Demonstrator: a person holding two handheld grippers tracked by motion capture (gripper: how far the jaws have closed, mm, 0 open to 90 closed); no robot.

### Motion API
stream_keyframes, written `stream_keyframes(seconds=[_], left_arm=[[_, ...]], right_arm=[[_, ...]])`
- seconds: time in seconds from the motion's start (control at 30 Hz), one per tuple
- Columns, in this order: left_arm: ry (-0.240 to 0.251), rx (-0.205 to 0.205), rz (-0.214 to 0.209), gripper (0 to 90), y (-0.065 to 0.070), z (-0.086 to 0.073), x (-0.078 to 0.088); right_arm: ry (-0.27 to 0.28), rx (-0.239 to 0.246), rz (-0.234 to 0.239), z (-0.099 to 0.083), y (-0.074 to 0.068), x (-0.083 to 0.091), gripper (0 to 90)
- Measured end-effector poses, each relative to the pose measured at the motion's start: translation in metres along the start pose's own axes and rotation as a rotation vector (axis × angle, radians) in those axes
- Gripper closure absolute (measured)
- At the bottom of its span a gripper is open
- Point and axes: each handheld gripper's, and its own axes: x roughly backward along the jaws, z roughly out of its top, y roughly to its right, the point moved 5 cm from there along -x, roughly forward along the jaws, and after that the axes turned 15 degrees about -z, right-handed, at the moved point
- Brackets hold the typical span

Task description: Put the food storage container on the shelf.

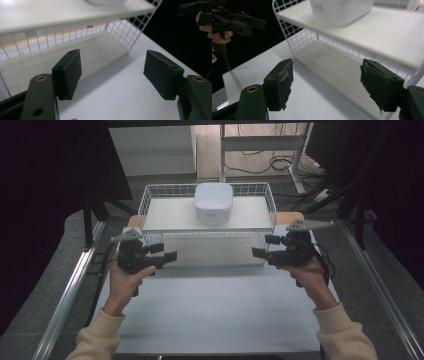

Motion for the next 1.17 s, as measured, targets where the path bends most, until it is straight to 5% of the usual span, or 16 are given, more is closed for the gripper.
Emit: stream_keyframes(seconds=[0.13,0.2,0.37,0.63,1.17], left_arm=[[-0.015,-0.01,0.027,28.5,0.003,-0.02,-0.003],[-0.063,0.0,0.022,27.2,0.005,-0.044,-0.008],[-0.121,0.019,0.027,26.7,0.006,-0.075,-0.013],[-0.146,0.017,0.063,26.3,0.004,-0.094,-0.015],[-0.153,0.037,0.043,27.0,0.003,-0.097,-0.017]], right_arm=[[-0.005,0.006,0.013,-0.023,-0.004,0.002,26.2],[-0.027,0.001,0.016,-0.046,-0.007,0.003,26.2],[-0.072,-0.019,0.024,-0.083,-0.006,0.004,26.3],[-0.148,-0.015,0.005,-0.124,-0.005,-0.003,26.4],[-0.127,-0.019,0.015,-0.131,-0.005,0.001,24.9]])
